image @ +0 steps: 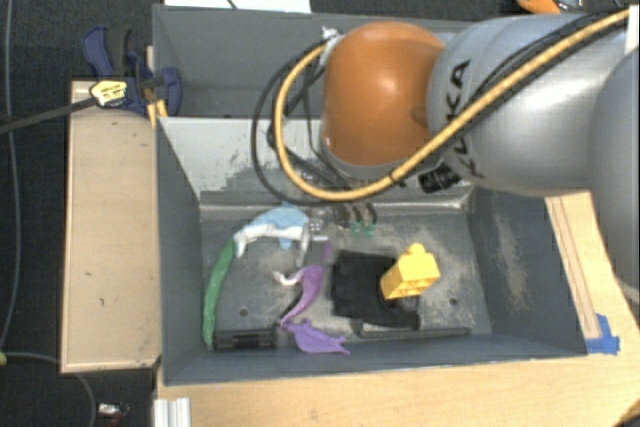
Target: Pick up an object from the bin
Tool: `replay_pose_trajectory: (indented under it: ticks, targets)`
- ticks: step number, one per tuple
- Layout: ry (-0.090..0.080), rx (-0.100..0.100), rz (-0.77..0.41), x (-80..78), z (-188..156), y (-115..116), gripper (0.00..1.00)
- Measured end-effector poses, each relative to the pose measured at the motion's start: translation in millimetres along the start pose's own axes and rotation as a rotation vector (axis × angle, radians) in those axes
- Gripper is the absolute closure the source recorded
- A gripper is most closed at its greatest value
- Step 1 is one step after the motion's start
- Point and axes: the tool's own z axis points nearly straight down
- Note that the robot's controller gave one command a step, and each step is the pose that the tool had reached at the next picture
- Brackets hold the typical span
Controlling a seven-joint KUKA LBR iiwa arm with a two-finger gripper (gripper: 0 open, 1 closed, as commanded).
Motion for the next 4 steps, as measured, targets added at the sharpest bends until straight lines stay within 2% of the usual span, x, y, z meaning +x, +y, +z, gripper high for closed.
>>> replay_pose_trajectory:
  ticks: [1,2,3,4]
  targets:
    - [-0.008,-0.001,0.007,-1.6,-4.9,-1.2,0.00]
    - [-0.010,-0.001,-0.154,29.1,102.5,-53.0,0.00]
    - [-0.019,-0.002,-0.244,33.8,78.1,-75.0,0.00]
    - [-0.011,0.000,-0.194,54.0,103.2,-135.0,0.00]
